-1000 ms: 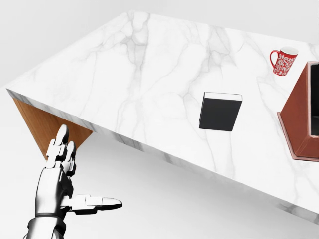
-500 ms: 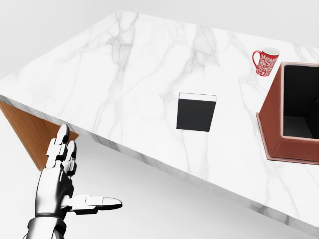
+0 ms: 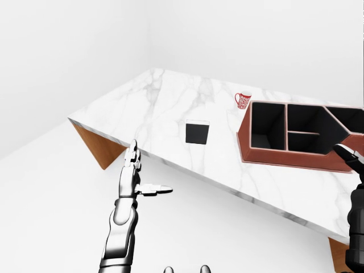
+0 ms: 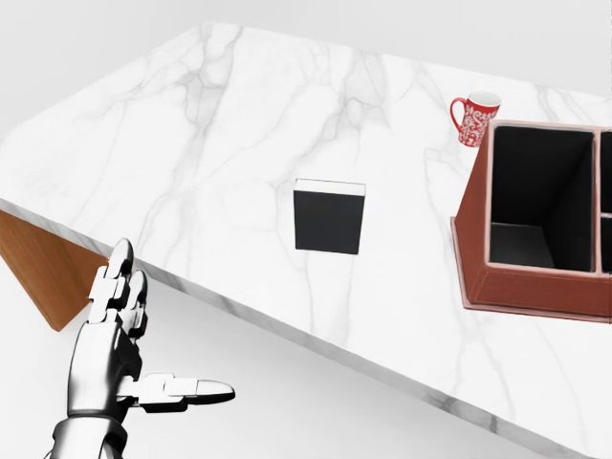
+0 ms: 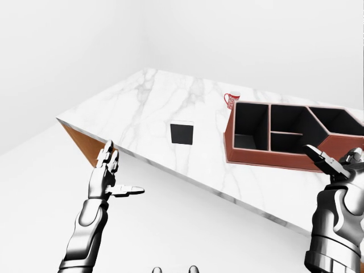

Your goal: Pick up the book and place it in the left compartment of the caddy.

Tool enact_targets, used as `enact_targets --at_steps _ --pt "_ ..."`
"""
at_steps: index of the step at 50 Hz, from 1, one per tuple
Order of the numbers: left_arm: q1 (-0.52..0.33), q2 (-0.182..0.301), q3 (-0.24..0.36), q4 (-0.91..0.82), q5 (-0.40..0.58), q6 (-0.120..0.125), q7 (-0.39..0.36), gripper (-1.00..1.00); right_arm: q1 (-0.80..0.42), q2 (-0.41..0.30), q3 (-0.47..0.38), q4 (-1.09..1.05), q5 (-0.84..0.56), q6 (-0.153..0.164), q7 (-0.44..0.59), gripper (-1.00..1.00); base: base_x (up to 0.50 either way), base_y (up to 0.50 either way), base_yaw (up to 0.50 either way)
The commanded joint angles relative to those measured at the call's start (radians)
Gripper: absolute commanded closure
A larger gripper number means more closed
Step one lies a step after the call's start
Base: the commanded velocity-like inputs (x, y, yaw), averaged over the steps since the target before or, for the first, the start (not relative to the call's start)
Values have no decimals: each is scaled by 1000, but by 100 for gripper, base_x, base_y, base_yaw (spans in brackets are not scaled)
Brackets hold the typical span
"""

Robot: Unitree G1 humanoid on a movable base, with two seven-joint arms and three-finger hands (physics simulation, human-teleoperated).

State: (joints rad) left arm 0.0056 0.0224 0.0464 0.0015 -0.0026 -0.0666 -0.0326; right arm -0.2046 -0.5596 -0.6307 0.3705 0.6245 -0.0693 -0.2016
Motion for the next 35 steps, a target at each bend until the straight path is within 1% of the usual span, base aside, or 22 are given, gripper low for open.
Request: enact_targets --at_steps 1,15,16,18,19,21,25,27,30,31,34,35 --pt "6 -2 -3 -13 1 6 1 -100 -2 0 1 6 -1 -3 0 -100 12 -21 0" --pt "6 -2 -3 -13 1 6 1 -100 -1 -1 2 6 0 -4 -1 -100 12 -21 0" --pt "12 0 -5 -20 8 3 2 -100 9 -2 -4 -17 5 10 -7 -100 12 -21 0" --pt "12 -1 -5 -20 8 3 2 -100 9 -1 -5 -20 4 12 -7 -100 12 -21 0" --pt "18 -5 -11 -43 11 25 3 -100 11 0 -6 -27 4 18 -6 -100 11 -21 0" --pt "20 -7 -14 -52 15 37 7 -100 13 1 -10 -38 5 26 -6 -100 12 -21 0" --pt "20 -7 -16 -58 15 41 6 -100 12 8 -10 -35 -4 17 2 -100 12 -21 0" --pt "21 -8 -18 -62 16 45 6 -100 17 6 -13 -46 -2 27 -2 -100 11 -21 0" --pt "25 -10 -17 -75 10 51 6 -100 18 7 -16 -51 -4 31 -3 -100 12 -21 0" --pt "25 -9 -17 -76 11 52 7 -100 21 7 -18 -58 -2 37 -4 -100 12 -21 0" --pt "24 -9 -17 -75 11 51 7 -100 16 8 -17 -46 -6 29 -1 -100 12 -21 0" --pt "24 -9 -17 -73 11 51 7 -100 17 7 -18 -49 -5 32 -1 -100 12 -21 0"
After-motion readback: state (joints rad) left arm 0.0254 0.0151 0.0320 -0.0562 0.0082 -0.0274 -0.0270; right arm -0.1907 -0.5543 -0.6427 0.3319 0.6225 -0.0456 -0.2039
